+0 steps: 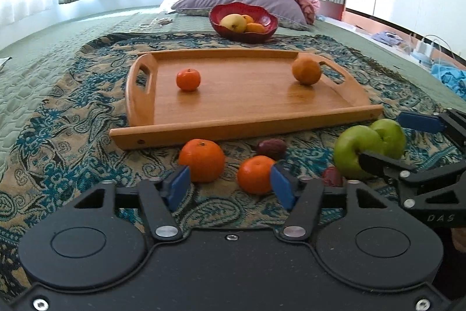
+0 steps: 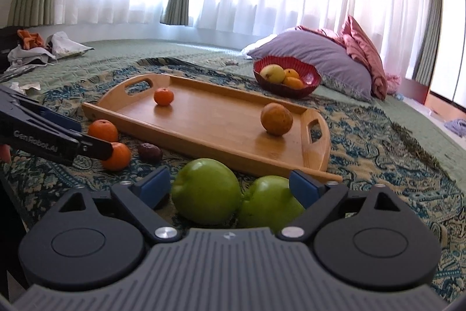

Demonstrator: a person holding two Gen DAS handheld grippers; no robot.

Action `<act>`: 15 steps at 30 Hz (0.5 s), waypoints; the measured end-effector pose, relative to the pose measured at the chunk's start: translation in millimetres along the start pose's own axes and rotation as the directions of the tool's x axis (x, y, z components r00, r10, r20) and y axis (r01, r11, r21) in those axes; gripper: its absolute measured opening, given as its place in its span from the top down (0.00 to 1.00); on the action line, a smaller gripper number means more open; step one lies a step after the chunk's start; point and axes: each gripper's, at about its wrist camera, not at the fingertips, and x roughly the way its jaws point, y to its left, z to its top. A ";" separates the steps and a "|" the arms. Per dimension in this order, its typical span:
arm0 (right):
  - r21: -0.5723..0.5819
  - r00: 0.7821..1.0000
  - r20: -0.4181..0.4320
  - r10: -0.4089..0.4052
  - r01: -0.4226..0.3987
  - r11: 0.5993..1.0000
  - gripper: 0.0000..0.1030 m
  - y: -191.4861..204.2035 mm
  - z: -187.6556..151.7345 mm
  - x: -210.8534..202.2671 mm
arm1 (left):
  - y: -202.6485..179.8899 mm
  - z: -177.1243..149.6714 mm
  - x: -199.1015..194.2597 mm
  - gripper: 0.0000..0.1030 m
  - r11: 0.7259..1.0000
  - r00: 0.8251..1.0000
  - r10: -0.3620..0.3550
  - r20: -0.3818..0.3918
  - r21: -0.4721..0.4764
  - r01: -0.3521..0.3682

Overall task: Organize fruits
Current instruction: 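Close the left gripper on another tangerine while the right gripper closes on a green apple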

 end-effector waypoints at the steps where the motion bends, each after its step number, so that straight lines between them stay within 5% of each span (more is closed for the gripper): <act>1: -0.010 1.000 0.005 0.005 -0.005 1.000 0.09 2.3 0.0 -1.4 | -0.9 -0.2 -0.9 0.50 1.000 1.000 -0.005 -0.001 0.004 0.005; 15: 0.021 0.998 -0.043 0.047 -0.047 0.999 0.26 12.6 -4.9 9.1 | -14.5 -2.0 19.7 0.51 0.999 0.999 -0.030 -0.037 0.010 0.031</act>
